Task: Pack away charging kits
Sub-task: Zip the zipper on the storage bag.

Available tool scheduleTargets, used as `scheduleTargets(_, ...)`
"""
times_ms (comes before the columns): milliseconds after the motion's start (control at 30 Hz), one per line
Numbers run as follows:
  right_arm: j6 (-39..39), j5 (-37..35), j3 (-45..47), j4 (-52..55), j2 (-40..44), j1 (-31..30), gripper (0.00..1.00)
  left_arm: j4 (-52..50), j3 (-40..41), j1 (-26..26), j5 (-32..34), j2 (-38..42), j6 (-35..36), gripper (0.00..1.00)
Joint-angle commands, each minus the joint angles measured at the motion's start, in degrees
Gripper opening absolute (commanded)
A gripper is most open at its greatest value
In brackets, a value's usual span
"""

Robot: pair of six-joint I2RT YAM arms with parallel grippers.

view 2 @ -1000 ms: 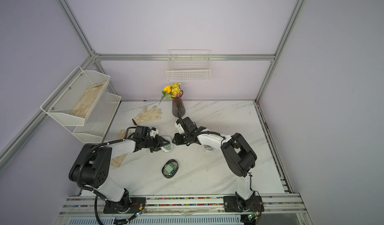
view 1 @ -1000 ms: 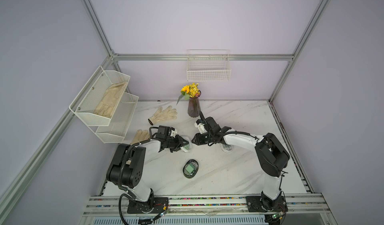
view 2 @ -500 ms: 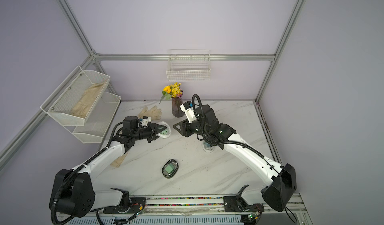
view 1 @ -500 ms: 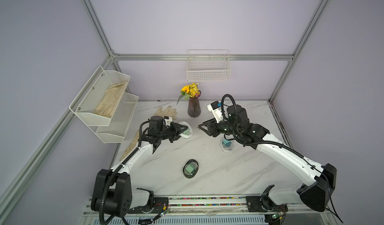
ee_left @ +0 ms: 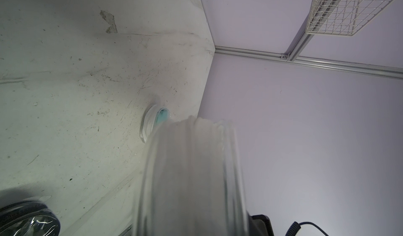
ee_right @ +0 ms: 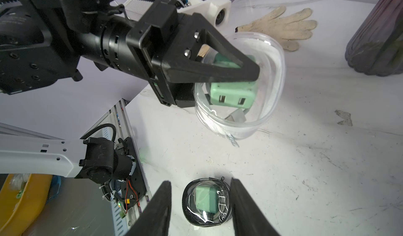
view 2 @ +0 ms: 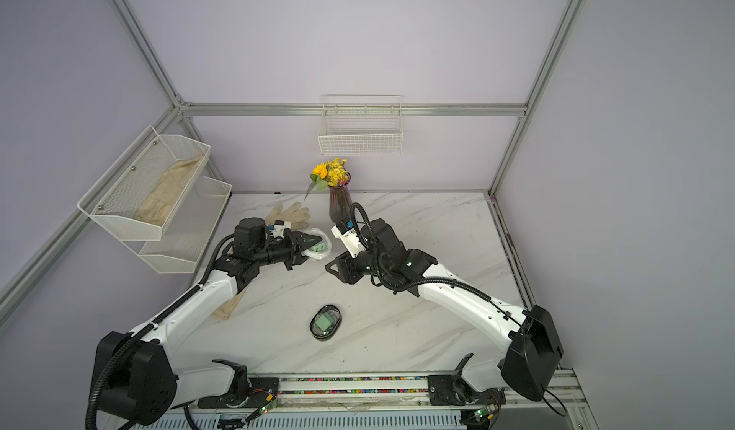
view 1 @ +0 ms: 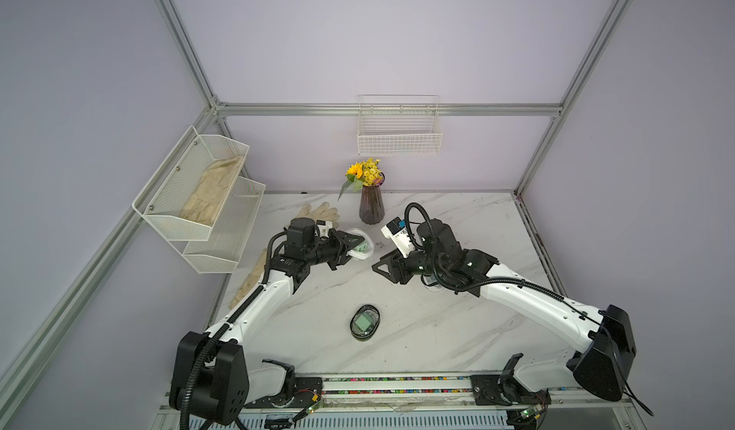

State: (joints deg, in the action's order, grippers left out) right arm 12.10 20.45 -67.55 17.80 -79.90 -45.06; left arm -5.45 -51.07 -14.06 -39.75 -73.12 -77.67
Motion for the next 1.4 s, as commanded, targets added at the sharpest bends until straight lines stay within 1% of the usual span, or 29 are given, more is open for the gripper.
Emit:
scheduleTargets(0,-3.1,-1.7,0.8,-2.9,-1.2,0.5,0.47,2.9,-6.4,-0.7,-2.7,1.8,-1.5,0.22)
scheduleTargets(233,-4.2,-0.7,-0.4,-4.3,-3.5,2.0,0.45,5.2,-6.4,-1.6,-4.4,1.3,-2.6,0.23)
scheduleTargets(500,-4.3,0.9,-1.2,-5.8,-4.6,2.8,0.38,6.4,-6.5,-2.0,-5.6,1.0,-2.8,0.22)
scheduleTargets(633,-3.8,2.1,-1.3,-6.8,-4.7,2.8,0.27,6.6,-6.2,-2.2,-5.9,0.9,-2.9,0.23)
scheduleTargets(700,-3.3,3.2,-1.5,-7.2,-5.0,2.8,0.16,6.9,-6.1,-2.2,-5.9,0.9,-2.9,0.23)
scheduleTargets(767,-3.3,3.1,-1.8,-7.0,-5.1,2.8,0.03,7.2,-6.1,-2.2,-6.1,0.9,-3.0,0.23)
scheduleTargets(800,-3.2,3.1,-1.8,-7.0,-5.1,2.8,0.00,7.2,-6.1,-2.2,-6.1,0.8,-3.0,0.23)
scheduleTargets(933,-2.5,1.2,-1.9,-5.8,-4.3,2.8,0.00,7.2,-5.7,-2.1,-6.3,1.0,-3.1,0.22)
scheduleTargets(1033,-3.7,-2.8,-2.4,-3.6,-3.0,2.8,0.00,7.2,-5.4,-1.9,-6.3,1.1,-2.9,0.20)
scheduleTargets(1133,-5.3,-7.3,-3.2,-0.4,-2.4,3.0,0.00,7.2,-5.4,-1.5,-6.6,1.2,-2.1,0.14)
scheduleTargets(1167,-6.2,-8.8,-3.7,1.1,-2.5,3.0,0.00,7.2,-5.4,-1.3,-6.7,1.2,-1.6,0.10)
scheduleTargets(1233,-7.9,-11.2,-4.6,3.7,-2.7,3.0,0.00,6.0,-5.7,-0.8,-7.1,1.3,-0.3,0.00)
scheduleTargets(1300,-9.9,-14.0,-5.2,5.7,-2.7,3.0,0.00,4.5,-6.1,-0.2,-7.5,1.4,1.5,0.00)
scheduleTargets(1367,-11.2,-15.1,-5.3,6.4,-2.2,2.9,0.00,3.1,-6.5,0.6,-7.9,1.4,3.1,0.00)
